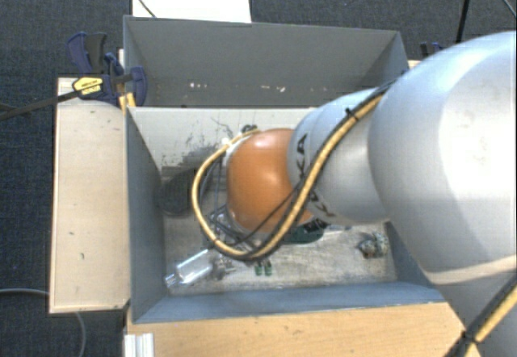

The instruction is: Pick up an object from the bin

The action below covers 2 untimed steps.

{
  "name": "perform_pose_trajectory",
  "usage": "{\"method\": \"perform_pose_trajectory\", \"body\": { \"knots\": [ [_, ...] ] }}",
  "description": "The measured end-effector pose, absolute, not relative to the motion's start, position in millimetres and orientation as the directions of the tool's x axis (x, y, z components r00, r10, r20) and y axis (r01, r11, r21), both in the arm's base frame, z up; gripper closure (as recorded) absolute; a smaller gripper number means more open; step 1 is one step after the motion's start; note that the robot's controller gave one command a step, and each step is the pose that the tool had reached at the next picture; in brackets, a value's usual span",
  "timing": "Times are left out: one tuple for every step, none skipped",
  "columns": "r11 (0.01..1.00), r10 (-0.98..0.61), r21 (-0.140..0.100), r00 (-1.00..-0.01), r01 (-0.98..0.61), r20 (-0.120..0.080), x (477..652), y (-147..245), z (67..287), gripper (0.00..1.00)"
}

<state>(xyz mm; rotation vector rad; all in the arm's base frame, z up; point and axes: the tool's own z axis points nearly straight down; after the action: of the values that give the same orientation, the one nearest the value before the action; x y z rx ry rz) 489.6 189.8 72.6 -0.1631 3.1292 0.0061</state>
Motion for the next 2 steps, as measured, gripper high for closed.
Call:
{"method": "perform_pose_trajectory", "body": {
  "knots": [
    [0.981, -0.195, 0.000, -0.981, -0.195, -0.012, 510.8, 150.6, 242.9, 1.00],
    [0.981, -0.193, 0.001, -0.981, -0.193, -0.003, 508.9, 151.6, 238.1, 0.00]
  ]
}}
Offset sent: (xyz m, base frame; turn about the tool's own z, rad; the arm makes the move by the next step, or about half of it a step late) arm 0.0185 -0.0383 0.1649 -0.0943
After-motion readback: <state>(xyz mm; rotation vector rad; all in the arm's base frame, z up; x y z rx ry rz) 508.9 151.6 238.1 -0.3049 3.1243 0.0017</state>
